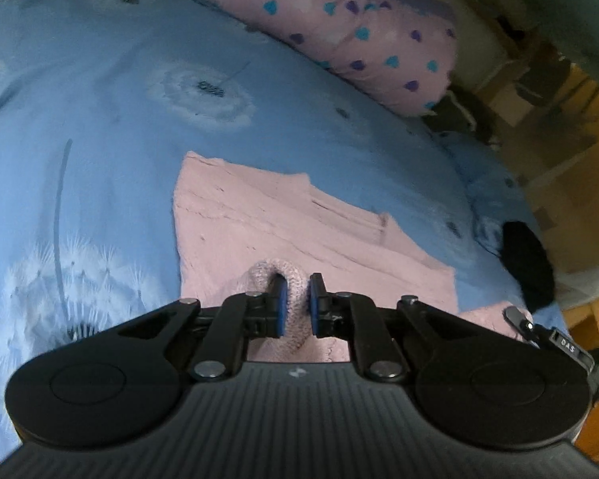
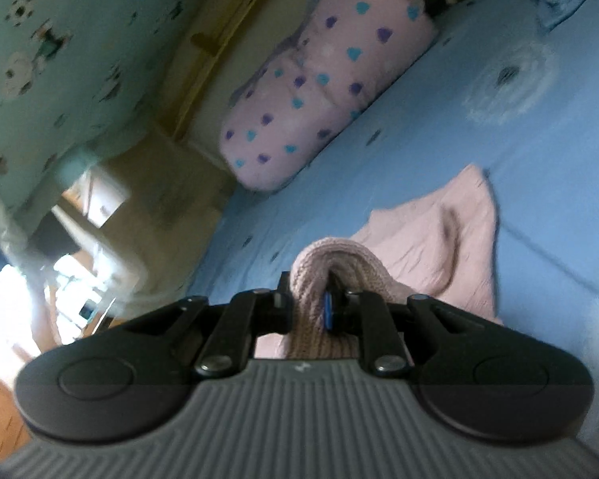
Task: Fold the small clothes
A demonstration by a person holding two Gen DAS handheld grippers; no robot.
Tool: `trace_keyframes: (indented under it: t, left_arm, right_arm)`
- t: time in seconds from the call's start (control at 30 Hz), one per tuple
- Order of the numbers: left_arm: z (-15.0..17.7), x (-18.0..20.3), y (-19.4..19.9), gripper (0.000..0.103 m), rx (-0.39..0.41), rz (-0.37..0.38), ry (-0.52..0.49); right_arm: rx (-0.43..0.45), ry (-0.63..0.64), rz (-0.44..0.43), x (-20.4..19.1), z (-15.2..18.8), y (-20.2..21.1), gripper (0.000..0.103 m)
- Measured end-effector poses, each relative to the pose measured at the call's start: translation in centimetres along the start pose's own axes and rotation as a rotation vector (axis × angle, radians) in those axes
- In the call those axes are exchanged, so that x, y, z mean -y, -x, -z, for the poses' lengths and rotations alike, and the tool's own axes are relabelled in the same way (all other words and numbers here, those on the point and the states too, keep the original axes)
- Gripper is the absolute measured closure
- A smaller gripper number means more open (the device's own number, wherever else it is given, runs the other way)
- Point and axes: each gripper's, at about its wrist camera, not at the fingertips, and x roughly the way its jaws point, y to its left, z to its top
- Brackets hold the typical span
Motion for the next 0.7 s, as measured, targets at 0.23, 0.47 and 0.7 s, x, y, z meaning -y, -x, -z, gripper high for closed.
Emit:
trace_keyframes:
  t: [0.23, 0.47, 0.7]
  left_arm:
    - [-0.6, -2.2, -6.1, 0.088, -0.055, -0.128, 0.023]
    - [0.0, -1.7, -5.2, 0.074, -0.052, -0.149, -0.031]
    - [1.4, 0.5, -1.0, 0.03, 0.012, -0.183, -0.125]
  right_arm:
    - [-0.032, 0.048, 0.159, 3.4, 1.0, -4.0, 0.084]
    - [-0.065, 0.145, 0.196, 3.5, 2.4, -4.6, 0.082]
    - [-0.044, 0.155, 0.196, 2.1, 2.1, -2.4, 0.055]
